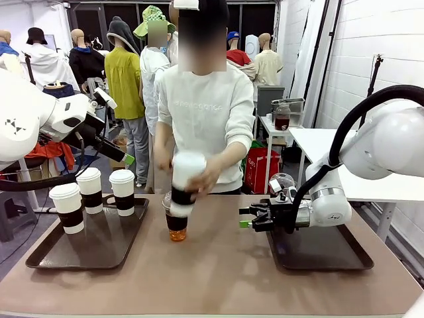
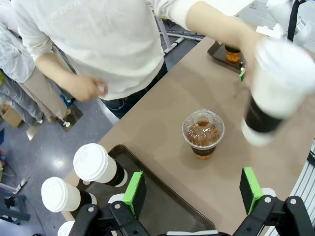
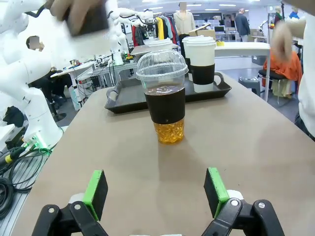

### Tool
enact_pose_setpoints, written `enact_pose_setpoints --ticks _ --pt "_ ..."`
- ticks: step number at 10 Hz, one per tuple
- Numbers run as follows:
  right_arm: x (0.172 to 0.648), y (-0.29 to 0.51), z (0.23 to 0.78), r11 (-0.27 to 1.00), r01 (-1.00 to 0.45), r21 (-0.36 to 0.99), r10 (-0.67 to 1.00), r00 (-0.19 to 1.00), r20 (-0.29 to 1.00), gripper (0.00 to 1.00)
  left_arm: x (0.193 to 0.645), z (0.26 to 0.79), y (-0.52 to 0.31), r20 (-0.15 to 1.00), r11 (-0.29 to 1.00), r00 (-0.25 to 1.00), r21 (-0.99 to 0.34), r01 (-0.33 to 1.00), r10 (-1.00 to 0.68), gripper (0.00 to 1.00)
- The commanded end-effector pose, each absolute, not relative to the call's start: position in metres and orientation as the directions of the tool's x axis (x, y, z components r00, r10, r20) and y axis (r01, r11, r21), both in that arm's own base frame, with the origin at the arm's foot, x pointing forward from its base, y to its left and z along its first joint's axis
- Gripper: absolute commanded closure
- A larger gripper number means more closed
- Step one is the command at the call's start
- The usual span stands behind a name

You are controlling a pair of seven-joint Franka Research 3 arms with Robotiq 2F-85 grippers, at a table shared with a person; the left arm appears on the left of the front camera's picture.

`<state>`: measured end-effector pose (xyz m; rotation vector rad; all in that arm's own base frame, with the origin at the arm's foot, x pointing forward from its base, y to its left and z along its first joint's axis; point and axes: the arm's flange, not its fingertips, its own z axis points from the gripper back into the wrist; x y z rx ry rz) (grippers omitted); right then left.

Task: Distribute the coffee onto the tray.
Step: Pick up another iced Americano from the middle of the table and place it on the right Handle tray.

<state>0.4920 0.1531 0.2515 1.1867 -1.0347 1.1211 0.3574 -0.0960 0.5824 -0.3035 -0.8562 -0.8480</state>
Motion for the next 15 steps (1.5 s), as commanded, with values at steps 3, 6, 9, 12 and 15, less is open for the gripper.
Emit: enact_pose_setpoints --ticks 3,6,9,12,15 --pt "0.493 0.156 0.252 0.037 -0.988 0.152 0.101 0.155 0.983 0.00 0.359 0.582 -0.095 0.771 0.637 0.360 0.077 0.767 -0.526 0.00" --pt "0.493 0.156 0.252 0.037 -0.988 0.152 0.101 0.155 0.983 0.00 0.359 0.582 -0.095 0.771 0.637 0.360 0.077 0.767 -0.526 0.00" --pt "0.493 0.156 0.252 0.037 -0.988 0.152 0.101 0.155 0.983 0.00 0.359 0.582 -0.095 0.771 0.637 0.360 0.077 0.767 -0.526 0.00" --pt "0.488 0.176 0.245 0.041 -0.988 0.148 0.100 0.151 0.983 0.00 0.359 0.582 -0.095 0.771 0.637 0.360 0.077 0.767 -0.526 0.00" --pt "0.486 0.207 0.234 0.024 -0.990 0.142 0.111 0.144 0.983 0.00 0.359 0.582 -0.095 0.771 0.637 0.360 0.077 0.767 -0.526 0.00"
